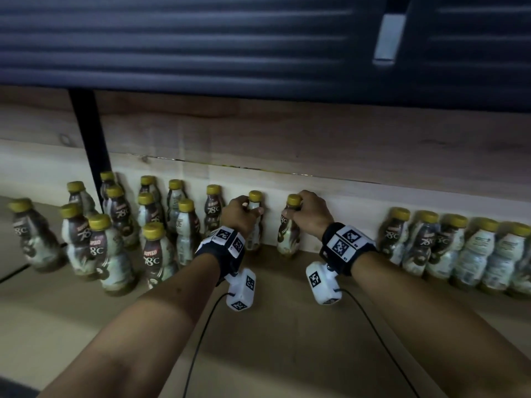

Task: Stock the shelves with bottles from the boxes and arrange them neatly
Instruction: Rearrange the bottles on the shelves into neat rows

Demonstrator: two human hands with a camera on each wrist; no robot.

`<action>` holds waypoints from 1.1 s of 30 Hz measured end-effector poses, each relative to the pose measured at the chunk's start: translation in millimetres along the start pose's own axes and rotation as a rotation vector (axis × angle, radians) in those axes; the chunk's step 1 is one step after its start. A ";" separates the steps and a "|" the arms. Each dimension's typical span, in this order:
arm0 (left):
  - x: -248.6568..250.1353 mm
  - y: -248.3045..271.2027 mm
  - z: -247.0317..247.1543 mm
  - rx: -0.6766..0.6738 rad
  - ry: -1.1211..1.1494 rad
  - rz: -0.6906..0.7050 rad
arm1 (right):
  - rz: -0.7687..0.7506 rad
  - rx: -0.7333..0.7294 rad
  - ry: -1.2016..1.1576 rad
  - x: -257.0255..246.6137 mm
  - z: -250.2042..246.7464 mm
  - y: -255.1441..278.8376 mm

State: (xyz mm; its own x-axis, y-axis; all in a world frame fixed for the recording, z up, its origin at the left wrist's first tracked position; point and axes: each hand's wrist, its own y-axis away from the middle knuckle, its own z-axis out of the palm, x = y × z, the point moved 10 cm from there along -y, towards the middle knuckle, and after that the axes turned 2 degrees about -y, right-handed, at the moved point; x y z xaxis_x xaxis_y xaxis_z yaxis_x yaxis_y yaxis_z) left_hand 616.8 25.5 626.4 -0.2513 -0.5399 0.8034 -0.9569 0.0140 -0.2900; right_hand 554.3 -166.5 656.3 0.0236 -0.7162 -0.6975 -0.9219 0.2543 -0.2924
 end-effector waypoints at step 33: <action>110.6 -21.7 8.1 -0.206 -0.512 0.273 | -0.077 -0.080 0.425 -10.9 -87.1 -10.3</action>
State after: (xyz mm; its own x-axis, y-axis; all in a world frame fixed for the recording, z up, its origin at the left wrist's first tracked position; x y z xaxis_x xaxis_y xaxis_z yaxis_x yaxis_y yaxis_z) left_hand 611.0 -41.3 717.4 -0.4381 -0.8289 0.3479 -0.8893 0.3430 -0.3024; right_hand 529.9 -217.9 723.9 -0.0523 -0.9390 -0.3400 -0.9509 0.1508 -0.2701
